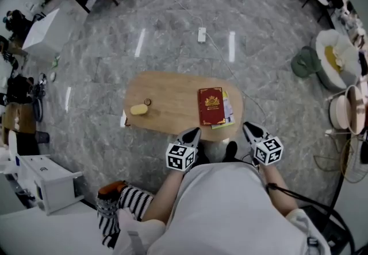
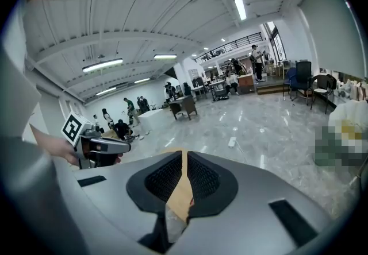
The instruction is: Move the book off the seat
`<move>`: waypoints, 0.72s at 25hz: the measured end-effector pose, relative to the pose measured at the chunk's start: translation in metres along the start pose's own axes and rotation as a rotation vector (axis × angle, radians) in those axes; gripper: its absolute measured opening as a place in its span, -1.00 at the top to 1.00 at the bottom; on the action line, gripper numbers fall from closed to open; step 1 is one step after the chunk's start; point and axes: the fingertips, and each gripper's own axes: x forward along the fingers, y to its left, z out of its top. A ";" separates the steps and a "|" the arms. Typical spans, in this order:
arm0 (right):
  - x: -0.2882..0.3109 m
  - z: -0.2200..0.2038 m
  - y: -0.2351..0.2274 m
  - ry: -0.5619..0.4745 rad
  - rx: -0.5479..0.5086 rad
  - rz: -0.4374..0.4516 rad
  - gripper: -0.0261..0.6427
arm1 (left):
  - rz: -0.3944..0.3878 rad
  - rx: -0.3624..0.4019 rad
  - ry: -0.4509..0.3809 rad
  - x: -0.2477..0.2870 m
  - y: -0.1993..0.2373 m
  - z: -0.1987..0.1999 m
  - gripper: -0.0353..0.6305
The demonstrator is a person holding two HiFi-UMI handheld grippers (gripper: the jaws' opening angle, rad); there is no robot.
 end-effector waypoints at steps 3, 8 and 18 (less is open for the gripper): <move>-0.007 -0.001 -0.005 -0.005 -0.005 0.009 0.77 | 0.008 -0.005 -0.010 -0.002 -0.005 0.001 0.89; -0.012 0.000 -0.006 0.002 -0.010 0.025 0.78 | 0.022 -0.003 -0.017 -0.004 -0.011 0.003 0.89; -0.019 0.002 -0.010 -0.009 0.004 0.036 0.78 | 0.041 -0.016 -0.008 -0.009 -0.016 -0.003 0.89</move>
